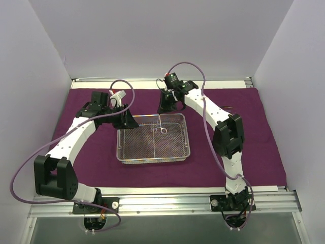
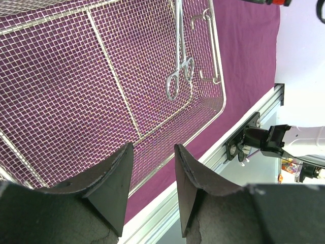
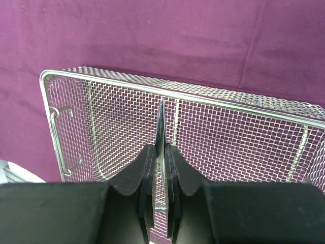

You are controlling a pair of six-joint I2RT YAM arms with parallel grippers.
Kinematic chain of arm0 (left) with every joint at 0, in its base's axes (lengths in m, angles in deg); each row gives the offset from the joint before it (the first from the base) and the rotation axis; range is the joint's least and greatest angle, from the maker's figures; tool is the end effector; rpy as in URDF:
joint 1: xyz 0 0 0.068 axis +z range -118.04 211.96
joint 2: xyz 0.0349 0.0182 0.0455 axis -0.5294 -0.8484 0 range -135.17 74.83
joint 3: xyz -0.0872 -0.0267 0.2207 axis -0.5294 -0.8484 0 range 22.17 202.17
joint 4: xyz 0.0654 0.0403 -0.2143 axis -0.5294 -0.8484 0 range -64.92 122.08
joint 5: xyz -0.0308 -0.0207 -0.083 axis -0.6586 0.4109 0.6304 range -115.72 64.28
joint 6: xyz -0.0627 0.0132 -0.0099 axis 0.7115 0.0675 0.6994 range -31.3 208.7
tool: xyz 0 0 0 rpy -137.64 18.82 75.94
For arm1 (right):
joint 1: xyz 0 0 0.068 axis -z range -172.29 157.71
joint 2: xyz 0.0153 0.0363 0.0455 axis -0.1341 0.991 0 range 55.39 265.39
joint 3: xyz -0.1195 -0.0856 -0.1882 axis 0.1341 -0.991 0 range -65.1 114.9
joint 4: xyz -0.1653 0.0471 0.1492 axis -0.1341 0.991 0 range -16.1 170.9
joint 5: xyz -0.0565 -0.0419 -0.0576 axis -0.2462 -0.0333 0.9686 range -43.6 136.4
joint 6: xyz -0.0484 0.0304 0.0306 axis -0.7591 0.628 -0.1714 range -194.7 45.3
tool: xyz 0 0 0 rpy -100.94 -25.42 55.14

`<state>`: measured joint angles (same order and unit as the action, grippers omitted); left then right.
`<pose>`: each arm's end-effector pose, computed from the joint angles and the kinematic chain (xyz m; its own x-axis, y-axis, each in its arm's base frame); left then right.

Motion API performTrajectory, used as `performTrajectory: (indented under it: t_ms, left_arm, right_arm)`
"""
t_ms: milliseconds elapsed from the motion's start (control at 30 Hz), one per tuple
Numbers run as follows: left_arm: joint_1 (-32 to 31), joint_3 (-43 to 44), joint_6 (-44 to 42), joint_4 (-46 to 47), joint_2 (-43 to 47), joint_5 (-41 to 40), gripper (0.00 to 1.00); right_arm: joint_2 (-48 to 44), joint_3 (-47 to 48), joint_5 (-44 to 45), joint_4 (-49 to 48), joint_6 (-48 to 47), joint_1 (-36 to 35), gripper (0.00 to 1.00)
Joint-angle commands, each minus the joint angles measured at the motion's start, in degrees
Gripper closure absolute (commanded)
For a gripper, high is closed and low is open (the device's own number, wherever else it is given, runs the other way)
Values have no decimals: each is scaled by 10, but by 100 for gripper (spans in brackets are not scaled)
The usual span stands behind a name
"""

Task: Open and lay out the surgical kit
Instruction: Place the medical item in the surgical kit.

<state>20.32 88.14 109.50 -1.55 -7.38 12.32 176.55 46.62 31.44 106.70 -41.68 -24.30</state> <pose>0.2674 -0.0869 0.2523 -0.8945 -0.1012 -0.4354 0.2465 0.7010 -0.6692 0.3703 0.2468 0.2515 -0.8453 0.0924 -0.5262 -0.2547 0.7962 0.5488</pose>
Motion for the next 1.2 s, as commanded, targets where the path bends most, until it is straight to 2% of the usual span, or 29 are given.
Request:
performTrajectory:
  t_ms: [0, 567, 1000, 1100, 1167]
  left_arm:
    - [-7, 27, -1, 17, -8, 14, 53]
    - [-93, 40, 47, 92, -80, 27, 50]
    - [-106, 71, 51, 109, -127, 23, 50]
    - [-107, 71, 60, 125, -132, 37, 56]
    - [-108, 73, 63, 132, -135, 47, 72]
  right_arm:
    - [-49, 16, -22, 6, 6, 6, 100]
    - [-61, 23, -37, 10, 18, 8, 100]
    - [-73, 11, -40, 10, 21, 9, 100]
    - [-73, 10, -40, 11, 21, 8, 100]
    - [-73, 10, -41, 10, 21, 8, 100]
